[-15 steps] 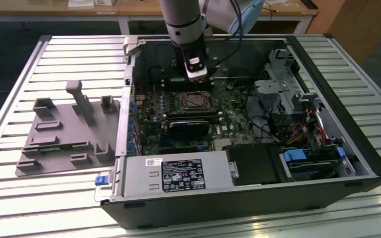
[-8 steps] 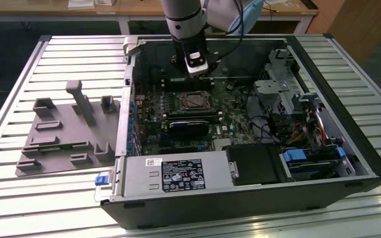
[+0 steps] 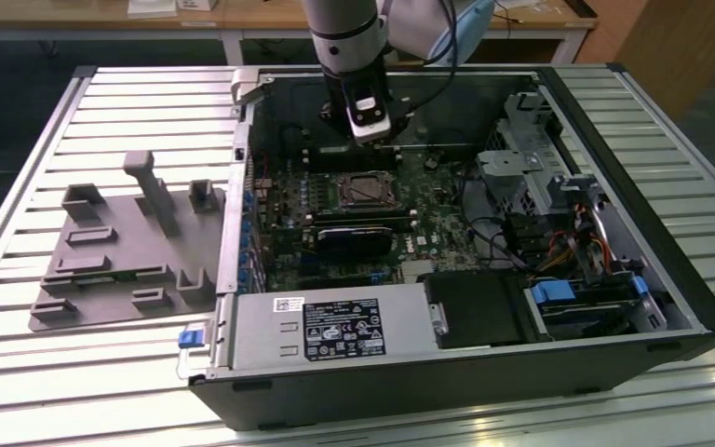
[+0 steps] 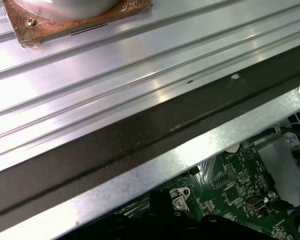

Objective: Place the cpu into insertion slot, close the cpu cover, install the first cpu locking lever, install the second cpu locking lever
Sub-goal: 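Install the first cpu locking lever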

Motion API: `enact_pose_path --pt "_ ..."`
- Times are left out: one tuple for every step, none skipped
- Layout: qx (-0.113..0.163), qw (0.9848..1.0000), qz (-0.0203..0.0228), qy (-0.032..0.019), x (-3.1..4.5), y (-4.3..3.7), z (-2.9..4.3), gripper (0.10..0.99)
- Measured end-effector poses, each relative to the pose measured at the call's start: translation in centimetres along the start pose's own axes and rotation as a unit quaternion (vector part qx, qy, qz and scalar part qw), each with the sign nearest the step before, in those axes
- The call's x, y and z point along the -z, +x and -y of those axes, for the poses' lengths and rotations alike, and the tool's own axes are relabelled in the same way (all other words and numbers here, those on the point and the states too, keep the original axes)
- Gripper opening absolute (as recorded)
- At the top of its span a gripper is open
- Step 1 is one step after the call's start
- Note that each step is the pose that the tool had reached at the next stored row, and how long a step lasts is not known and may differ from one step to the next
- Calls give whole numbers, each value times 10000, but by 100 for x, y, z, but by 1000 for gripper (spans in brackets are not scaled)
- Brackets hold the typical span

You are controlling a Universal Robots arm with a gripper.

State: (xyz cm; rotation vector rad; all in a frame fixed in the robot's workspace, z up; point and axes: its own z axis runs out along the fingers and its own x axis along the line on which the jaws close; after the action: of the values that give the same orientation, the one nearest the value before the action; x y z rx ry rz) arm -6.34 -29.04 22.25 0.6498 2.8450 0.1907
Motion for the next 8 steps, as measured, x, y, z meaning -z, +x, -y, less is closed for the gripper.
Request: enact_pose_path --pt "1 10000 1 3 0 0 0 102" --pt "4 10000 6 15 0 0 0 102" --pt "12 10000 19 46 -1 0 0 102" --pt "23 9999 36 91 -3 1 1 102" --pt "36 9999 55 140 -4 1 1 102" --pt "49 9998 76 188 -4 1 1 102" --pt "61 9997 95 234 -5 1 1 102" --pt "72 9995 111 281 -7 1 1 102"
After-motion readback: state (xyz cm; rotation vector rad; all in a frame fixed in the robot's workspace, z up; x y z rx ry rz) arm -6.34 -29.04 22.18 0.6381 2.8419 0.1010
